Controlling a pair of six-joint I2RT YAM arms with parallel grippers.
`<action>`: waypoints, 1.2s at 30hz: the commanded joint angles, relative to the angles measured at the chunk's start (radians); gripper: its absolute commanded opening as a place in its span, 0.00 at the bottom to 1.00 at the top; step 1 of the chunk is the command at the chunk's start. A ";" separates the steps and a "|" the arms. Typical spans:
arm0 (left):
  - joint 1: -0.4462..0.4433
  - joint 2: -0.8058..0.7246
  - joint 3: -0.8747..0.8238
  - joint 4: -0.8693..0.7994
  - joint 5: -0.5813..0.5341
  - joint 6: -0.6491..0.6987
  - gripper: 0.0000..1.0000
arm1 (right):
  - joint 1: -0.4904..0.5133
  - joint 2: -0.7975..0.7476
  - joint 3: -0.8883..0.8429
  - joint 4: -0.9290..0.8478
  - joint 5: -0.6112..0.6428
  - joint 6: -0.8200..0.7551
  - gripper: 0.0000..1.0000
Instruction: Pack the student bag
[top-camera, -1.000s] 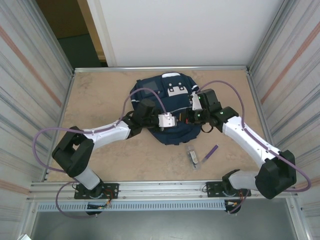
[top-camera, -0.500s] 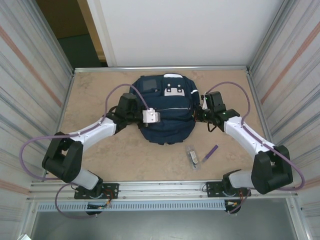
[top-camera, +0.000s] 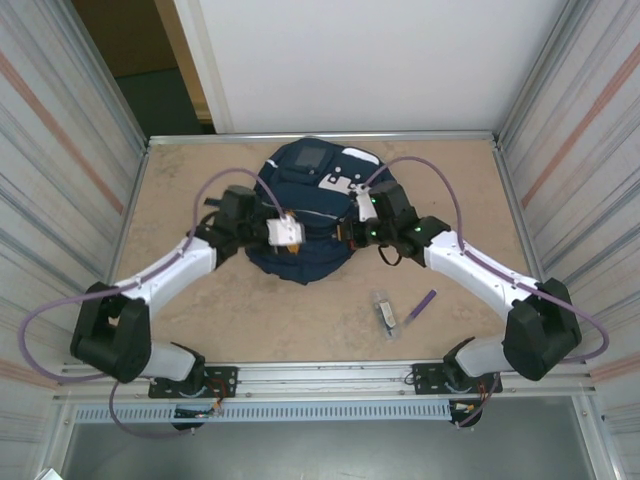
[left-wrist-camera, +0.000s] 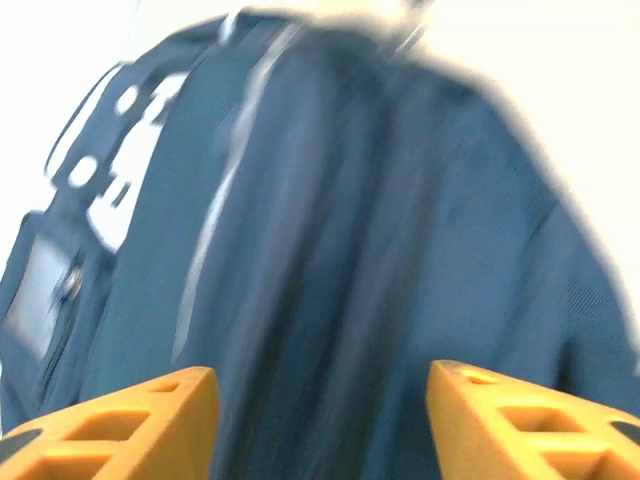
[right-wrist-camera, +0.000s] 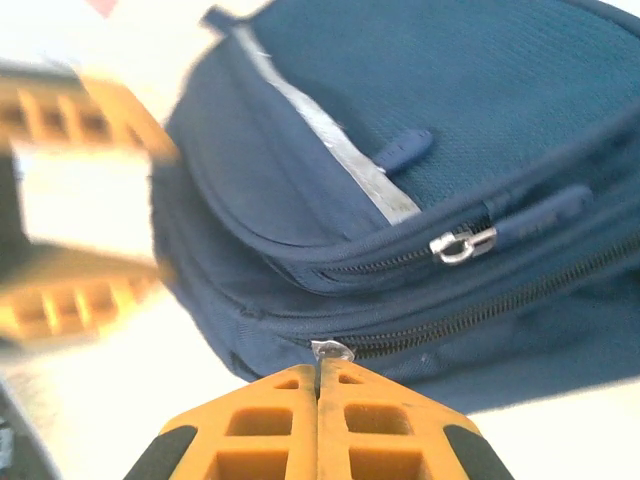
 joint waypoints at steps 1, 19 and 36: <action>-0.073 -0.020 -0.034 0.026 -0.037 0.042 0.60 | 0.035 0.007 0.076 0.018 -0.072 -0.029 0.00; -0.099 -0.016 -0.054 0.152 -0.058 -0.022 0.00 | -0.140 0.089 -0.006 -0.025 0.227 -0.150 0.00; -0.142 -0.078 0.049 -0.089 0.034 -0.066 0.52 | -0.321 0.163 0.073 -0.057 0.125 -0.085 0.34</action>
